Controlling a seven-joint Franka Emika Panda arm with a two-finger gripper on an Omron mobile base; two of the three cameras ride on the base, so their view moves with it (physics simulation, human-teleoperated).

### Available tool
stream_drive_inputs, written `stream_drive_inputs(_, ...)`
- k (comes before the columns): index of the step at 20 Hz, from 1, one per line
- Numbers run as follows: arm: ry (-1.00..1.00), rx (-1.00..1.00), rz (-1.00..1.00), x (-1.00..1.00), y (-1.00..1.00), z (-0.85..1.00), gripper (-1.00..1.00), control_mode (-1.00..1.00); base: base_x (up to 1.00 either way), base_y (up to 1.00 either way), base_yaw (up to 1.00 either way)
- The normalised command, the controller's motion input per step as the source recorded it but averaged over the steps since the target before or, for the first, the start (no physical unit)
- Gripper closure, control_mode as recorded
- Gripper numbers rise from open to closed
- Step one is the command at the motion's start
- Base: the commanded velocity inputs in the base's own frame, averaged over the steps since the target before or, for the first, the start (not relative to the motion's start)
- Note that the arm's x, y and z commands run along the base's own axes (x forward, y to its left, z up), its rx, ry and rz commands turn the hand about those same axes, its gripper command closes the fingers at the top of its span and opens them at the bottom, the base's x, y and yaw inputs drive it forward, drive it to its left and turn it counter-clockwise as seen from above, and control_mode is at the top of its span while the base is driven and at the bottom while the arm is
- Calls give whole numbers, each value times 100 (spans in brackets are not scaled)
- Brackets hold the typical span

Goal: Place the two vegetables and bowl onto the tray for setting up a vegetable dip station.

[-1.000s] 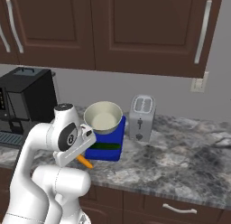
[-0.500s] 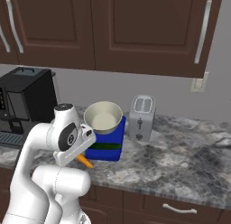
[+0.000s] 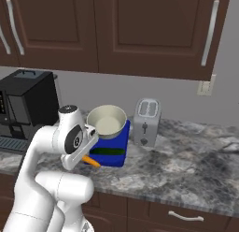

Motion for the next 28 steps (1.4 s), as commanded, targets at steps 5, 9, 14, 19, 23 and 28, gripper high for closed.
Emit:
stream_drive_inputs(5,2,0,11,33,-2,1,100,-100,0,0,0)
stream_drive_inputs(9,4,1,6,31,-7,-1,100,-100,0,0,0)
stream_drive_inputs(14,0,0,4,35,-5,-8,100,-100,0,0,0)
stream_drive_inputs(19,2,1,7,27,0,-13,100,-100,0,0,0)
stream_drive_inputs(23,0,1,7,20,0,-19,100,-100,0,0,0)
stream_drive_inputs(28,0,1,3,20,-1,-19,100,-100,0,0,0)
